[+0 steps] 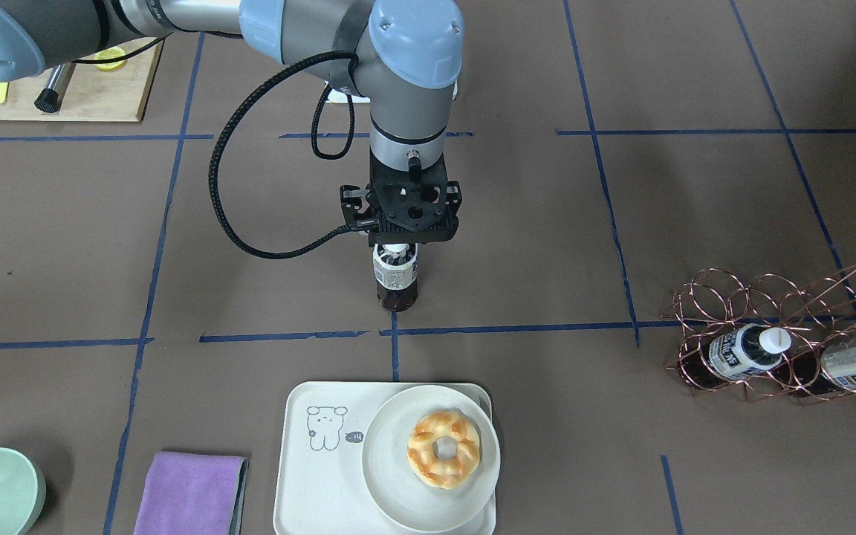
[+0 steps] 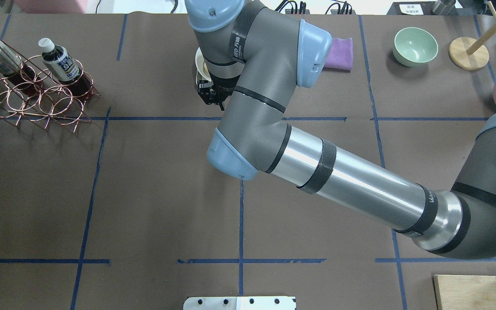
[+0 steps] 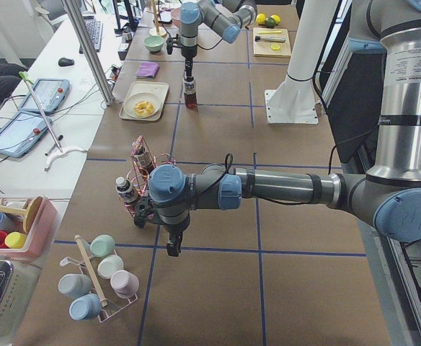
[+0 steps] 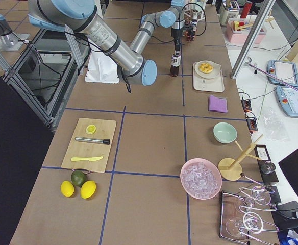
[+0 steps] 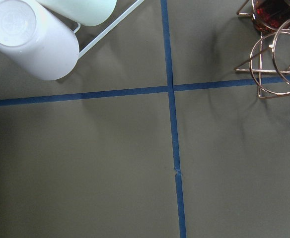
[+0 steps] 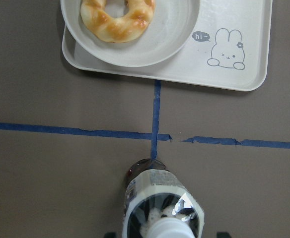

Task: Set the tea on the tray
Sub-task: 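Grasp the tea bottle with the right gripper and lift it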

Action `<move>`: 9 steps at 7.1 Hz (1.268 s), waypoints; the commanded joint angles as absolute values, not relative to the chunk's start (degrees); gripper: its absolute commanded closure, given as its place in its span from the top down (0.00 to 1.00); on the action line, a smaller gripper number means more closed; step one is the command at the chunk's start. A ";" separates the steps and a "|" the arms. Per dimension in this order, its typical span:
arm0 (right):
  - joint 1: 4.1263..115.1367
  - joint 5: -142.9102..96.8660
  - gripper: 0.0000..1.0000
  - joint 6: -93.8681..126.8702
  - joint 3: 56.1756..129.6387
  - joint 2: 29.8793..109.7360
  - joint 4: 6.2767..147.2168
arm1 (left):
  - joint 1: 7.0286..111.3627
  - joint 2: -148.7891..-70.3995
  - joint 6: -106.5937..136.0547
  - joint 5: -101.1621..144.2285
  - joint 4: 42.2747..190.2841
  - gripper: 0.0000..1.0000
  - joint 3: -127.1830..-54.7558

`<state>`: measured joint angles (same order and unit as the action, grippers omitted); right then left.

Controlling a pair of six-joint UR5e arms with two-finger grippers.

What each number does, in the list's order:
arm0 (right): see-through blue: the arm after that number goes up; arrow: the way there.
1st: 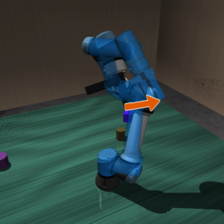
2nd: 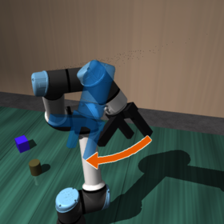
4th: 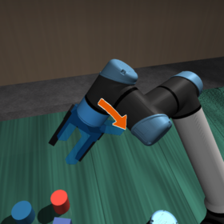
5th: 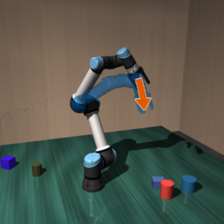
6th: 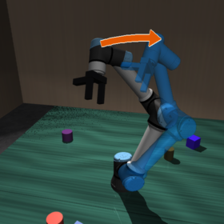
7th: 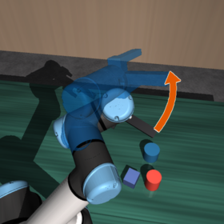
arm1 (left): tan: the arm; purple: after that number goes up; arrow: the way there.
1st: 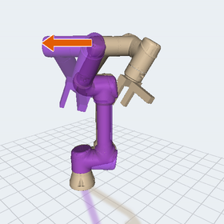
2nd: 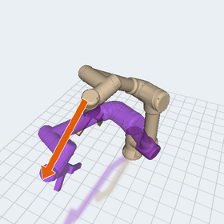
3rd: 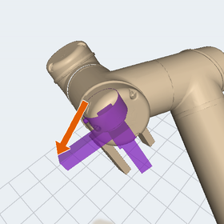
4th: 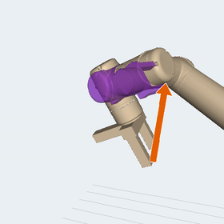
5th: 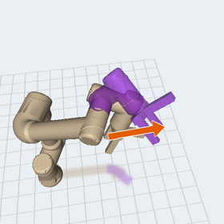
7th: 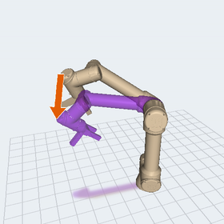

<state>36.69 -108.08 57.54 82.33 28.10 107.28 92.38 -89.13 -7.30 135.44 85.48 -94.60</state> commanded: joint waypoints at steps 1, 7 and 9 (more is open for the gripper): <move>36.65 -108.11 0.64 57.57 83.05 28.04 107.40 | 92.37 -89.21 -7.29 135.44 85.78 1.00 -94.48; 36.65 -107.40 0.49 57.48 82.88 28.39 107.31 | 92.37 -89.21 -7.29 135.44 85.78 1.00 -94.66; 36.65 -106.35 0.45 57.48 82.71 28.21 107.31 | 92.37 -89.12 -7.21 135.44 85.78 1.00 -94.75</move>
